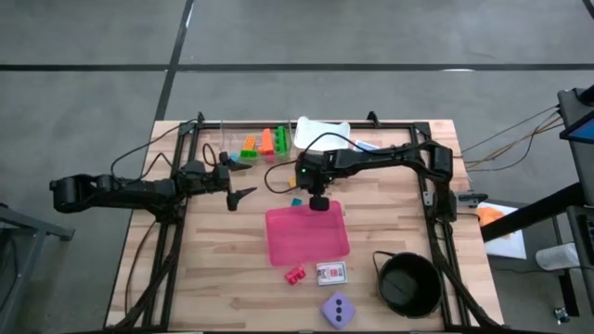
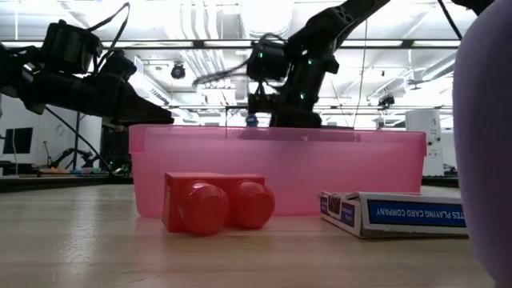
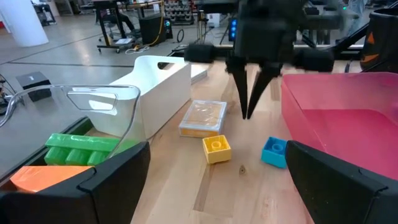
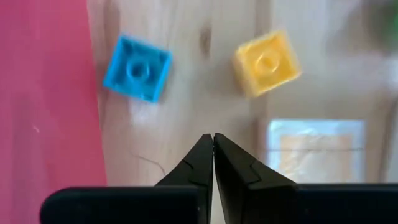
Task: Pick & Place Toys
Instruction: Put the yellow game piece into the transparent bin
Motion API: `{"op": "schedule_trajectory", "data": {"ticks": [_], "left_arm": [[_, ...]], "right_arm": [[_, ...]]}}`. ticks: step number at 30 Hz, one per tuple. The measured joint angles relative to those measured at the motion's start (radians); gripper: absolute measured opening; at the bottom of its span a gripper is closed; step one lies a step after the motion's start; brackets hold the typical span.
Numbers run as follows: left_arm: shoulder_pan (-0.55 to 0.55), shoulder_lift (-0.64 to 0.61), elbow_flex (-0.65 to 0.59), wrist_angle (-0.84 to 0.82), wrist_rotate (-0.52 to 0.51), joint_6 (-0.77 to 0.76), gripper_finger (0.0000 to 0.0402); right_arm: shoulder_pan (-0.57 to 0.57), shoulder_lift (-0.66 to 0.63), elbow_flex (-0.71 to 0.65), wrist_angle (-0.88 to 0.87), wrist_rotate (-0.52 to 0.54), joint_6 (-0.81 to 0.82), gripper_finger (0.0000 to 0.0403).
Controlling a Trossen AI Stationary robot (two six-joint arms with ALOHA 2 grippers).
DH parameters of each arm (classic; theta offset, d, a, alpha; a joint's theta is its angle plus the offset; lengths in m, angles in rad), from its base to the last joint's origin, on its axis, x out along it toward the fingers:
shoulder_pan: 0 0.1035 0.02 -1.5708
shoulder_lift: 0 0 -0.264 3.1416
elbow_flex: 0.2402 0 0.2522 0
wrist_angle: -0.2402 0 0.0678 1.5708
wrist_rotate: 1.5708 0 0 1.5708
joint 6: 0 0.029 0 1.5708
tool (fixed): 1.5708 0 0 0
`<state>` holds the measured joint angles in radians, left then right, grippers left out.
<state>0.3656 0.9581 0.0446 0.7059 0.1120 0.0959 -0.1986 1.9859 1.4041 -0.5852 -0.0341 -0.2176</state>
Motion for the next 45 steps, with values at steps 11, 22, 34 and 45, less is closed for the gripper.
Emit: {"op": "schedule_trajectory", "data": {"ticks": [11,22,34,45], "left_arm": [[0.0,0.0,0.0,0.0,0.0,0.0,0.0376],[0.0,0.0,0.0,0.0,0.0,0.0,0.0376],[0.0,0.0,0.0,0.001,0.0,0.001,0.0376],[0.0,0.0,0.0,0.001,0.0,0.001,0.0376]], "right_arm": [[-0.004,0.001,0.056,0.096,0.0,-0.068,0.008],[-0.011,0.071,0.118,0.071,-0.011,-0.161,0.0266],[-0.047,0.169,0.195,0.045,-0.012,-0.209,0.0251],[-0.053,0.222,0.206,0.017,-0.022,-0.254,0.0224]]}}
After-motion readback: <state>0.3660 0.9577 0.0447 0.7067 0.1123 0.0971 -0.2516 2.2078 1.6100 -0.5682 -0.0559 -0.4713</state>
